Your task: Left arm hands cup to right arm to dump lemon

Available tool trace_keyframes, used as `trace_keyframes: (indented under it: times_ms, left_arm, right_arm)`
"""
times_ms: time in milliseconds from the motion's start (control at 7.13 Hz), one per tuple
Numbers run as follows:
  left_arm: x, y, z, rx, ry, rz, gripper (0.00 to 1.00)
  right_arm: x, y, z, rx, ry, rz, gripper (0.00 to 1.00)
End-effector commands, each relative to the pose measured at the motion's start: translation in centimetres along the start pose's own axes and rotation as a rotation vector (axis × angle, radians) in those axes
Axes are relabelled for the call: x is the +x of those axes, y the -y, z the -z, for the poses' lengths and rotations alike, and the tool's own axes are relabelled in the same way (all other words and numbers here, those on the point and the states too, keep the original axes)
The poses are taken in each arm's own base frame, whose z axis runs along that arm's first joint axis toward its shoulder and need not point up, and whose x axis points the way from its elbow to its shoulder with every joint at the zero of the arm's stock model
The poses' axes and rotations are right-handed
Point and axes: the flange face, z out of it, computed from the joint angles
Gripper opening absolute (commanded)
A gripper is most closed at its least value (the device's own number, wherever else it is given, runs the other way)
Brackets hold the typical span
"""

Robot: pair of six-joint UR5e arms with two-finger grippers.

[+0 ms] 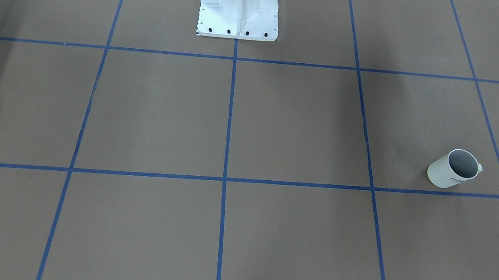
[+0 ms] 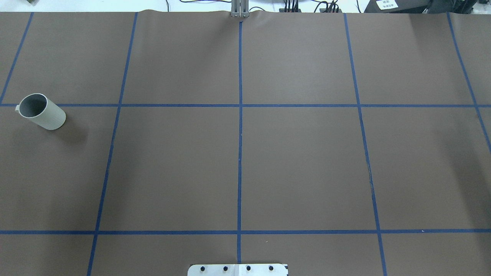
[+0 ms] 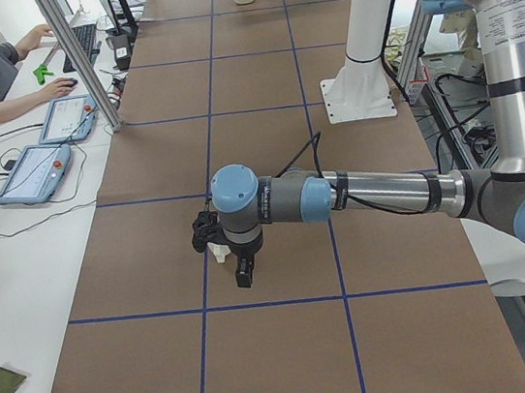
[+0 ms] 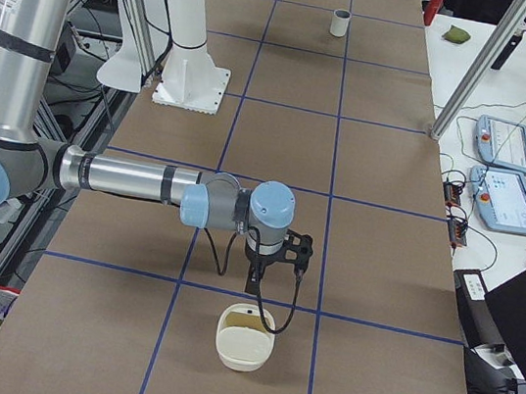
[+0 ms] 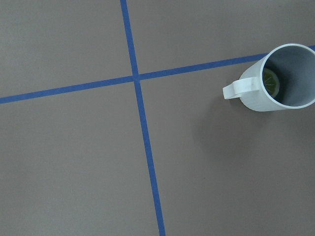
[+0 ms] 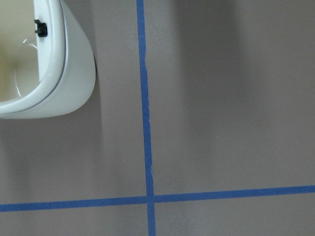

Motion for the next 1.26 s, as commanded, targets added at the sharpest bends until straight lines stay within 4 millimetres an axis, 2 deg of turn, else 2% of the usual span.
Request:
trace_keyframes:
  times_ms: [0,280,701,841,982,1122]
  left_arm:
    - [0.2,0.2,0.2,0.019,0.001,-0.018,1.0]
    - [0.2,0.1,0.2,0.016,0.001,-0.015,1.0]
    - [0.9,0.3,0.7,0.04,-0.017,-0.038,1.0]
    - [1.4,0.8,1.3,0.084,-0.009,-0.082,1.0]
    - [1.4,2.1,1.4,0.135,-0.005,-0.132,1.0]
    - [1.7,2.5,1.7,0.182,-0.001,-0.178,1.0]
  right_arm:
    - [-0.2,0.1,0.1,0.002,0.002,0.004,1.0]
    - [-0.8,0.4,0.6,0.012,0.011,0.026,1.0]
    - [-3.0,1.6,2.7,0.155,0.034,0.153,1.0]
    - [-3.9,2.3,3.4,0.22,0.04,0.216,1.0]
    - [-4.8,4.0,4.3,0.279,0.04,0.247,1.0]
    - [-5.4,4.2,4.7,0.281,0.067,0.237,1.0]
